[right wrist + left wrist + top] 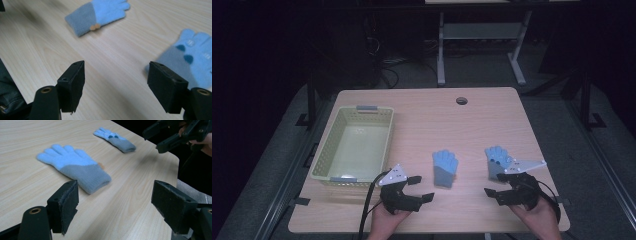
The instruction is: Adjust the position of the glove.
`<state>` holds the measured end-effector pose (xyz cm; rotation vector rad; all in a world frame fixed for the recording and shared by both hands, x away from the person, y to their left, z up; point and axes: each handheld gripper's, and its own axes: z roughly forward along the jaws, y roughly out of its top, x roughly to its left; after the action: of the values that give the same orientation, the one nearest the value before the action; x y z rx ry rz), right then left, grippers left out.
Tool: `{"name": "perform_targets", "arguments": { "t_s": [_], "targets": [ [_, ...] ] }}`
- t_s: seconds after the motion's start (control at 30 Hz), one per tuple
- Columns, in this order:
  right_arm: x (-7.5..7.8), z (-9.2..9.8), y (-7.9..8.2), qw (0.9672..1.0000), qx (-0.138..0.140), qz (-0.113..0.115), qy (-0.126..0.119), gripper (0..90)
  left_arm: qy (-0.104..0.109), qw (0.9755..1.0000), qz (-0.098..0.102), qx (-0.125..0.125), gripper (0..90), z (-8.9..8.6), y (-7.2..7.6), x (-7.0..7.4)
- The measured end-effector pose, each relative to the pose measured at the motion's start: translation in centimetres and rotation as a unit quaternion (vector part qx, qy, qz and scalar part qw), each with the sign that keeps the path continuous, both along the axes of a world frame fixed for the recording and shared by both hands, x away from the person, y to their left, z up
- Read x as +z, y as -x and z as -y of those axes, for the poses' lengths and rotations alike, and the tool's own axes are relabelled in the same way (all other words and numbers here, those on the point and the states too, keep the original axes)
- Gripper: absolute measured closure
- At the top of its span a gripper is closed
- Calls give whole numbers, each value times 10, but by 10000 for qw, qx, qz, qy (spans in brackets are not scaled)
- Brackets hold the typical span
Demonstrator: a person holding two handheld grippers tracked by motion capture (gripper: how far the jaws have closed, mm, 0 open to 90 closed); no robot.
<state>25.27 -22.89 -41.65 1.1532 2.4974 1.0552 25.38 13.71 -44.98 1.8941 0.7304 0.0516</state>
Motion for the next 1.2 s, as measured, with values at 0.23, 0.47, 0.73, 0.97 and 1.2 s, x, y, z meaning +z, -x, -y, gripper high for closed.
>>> {"name": "perform_targets", "arguments": {
  "t_s": [0.23, 0.47, 0.73, 0.97, 1.2],
  "targets": [
    [3, -2, -25, 9995, -27, -251, 175, 296, -2, 10000, 25, 35, 227, -2, -1, 3],
    [6, 1, -43, 9987, -43, -445, 252, 308, -3, 10000, 13, 53, 226, -3, -1, 3],
    [17, 0, -64, 9985, -140, -435, 299, 323, 30, 10000, 24, 21, 226, -4, -2, 4],
    [19, 0, -86, 9971, -203, -565, 475, 330, 85, 9999, 47, 80, 227, -4, -1, 5],
    [13, 10, -101, 9942, -417, -838, 535, 379, 51, 10000, 56, 55, 227, -3, -1, 6]
  ]
}}
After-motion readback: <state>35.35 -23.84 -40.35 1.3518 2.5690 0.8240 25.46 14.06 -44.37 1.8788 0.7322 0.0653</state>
